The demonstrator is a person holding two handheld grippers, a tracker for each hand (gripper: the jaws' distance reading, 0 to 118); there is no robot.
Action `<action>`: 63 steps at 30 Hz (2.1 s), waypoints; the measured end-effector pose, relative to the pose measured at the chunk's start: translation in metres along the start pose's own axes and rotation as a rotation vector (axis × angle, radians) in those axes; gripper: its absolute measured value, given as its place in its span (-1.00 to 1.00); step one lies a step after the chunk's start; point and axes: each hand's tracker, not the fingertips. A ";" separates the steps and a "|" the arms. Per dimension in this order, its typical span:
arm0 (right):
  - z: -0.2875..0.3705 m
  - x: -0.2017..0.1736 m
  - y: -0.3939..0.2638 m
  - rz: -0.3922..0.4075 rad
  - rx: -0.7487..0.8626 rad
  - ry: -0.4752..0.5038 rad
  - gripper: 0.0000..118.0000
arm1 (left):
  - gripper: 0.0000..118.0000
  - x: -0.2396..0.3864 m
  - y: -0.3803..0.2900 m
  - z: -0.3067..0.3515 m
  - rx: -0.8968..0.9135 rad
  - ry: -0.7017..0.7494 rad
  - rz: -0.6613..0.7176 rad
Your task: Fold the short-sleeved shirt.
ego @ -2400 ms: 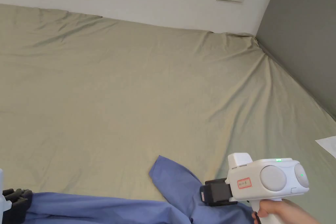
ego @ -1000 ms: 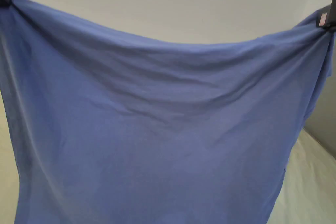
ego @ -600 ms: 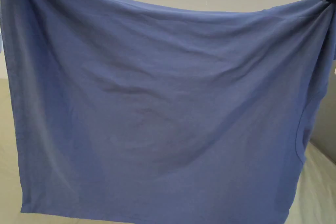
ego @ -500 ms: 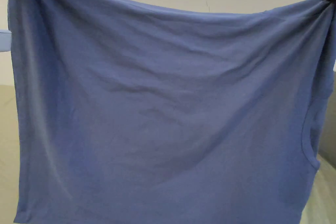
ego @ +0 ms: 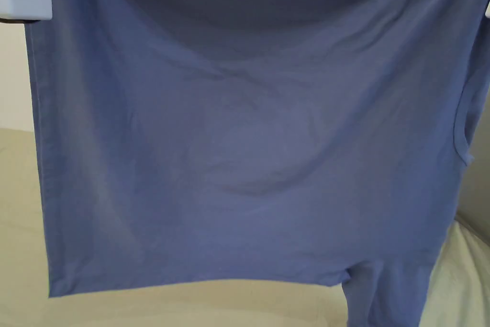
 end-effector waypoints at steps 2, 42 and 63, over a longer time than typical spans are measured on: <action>-0.002 0.002 -0.011 -0.008 -0.005 0.005 -0.87 | -0.94 -0.004 -0.012 -0.003 -0.012 -0.001 -0.002; 0.348 0.126 -0.429 -0.090 -0.734 0.238 -0.87 | -0.94 -0.126 -0.373 0.318 -0.640 -0.161 0.083; 0.500 0.185 -0.496 -0.228 -0.890 0.140 -0.87 | -0.94 -0.159 -0.459 0.468 -0.767 -0.112 0.048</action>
